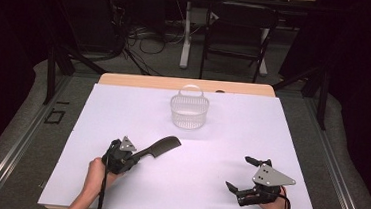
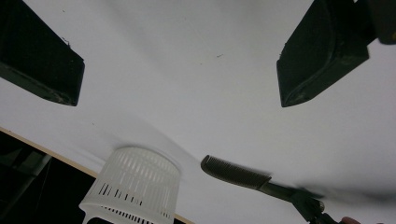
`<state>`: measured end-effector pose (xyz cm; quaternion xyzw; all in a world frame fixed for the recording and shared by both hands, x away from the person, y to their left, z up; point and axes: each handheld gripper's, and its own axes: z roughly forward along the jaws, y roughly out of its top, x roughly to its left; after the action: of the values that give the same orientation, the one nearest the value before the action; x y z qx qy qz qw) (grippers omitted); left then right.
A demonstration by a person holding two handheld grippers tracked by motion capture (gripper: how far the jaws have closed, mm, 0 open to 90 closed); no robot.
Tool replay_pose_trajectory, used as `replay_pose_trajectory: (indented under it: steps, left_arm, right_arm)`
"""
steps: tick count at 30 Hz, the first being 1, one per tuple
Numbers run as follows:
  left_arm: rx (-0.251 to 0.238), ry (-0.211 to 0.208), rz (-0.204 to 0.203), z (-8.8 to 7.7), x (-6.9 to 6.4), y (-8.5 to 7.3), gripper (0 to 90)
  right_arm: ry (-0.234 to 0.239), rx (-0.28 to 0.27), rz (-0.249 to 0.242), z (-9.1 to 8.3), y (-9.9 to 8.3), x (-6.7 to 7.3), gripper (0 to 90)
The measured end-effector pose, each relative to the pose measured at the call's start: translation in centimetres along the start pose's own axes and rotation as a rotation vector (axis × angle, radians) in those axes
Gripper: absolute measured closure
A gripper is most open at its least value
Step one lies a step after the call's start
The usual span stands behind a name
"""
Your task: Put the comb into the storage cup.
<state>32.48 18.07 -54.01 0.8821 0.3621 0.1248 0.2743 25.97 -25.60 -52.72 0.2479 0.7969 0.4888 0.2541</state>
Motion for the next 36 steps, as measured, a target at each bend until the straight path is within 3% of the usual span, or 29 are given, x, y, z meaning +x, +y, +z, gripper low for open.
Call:
replay_pose_trajectory:
  steps: [4, 10, 17, 22, 29, 36]
  left_arm:
    - [-0.012, -0.023, 0.011, -0.4, -0.3, 0.2, 82.8]
    - [-0.034, -0.02, 0.028, -1.0, -1.0, 0.7, 72.5]
    - [-0.029, 0.017, 0.022, -1.1, -0.6, 1.1, 46.8]
    - [-0.029, 0.042, 0.028, -1.3, -0.1, 1.3, 33.5]
    - [-0.012, 0.067, 0.059, -1.2, 0.1, 1.6, 16.6]
    - [0.034, 0.059, 0.085, -0.7, 0.3, 2.0, 5.0]
  right_arm:
    - [-0.001, 0.002, 0.001, 0.0, 0.0, 0.0, 0.5]
    - [0.0, 0.003, 0.002, 0.1, 0.0, 0.0, 0.5]
    - [0.004, 0.003, -0.001, 0.1, 0.0, 0.0, 0.5]
    - [0.003, 0.004, -0.002, 0.1, 0.0, 0.0, 0.5]
    - [0.004, 0.005, -0.002, 0.1, 0.0, 0.0, 0.5]
    - [0.004, 0.005, -0.004, 0.1, 0.0, 0.0, 0.5]
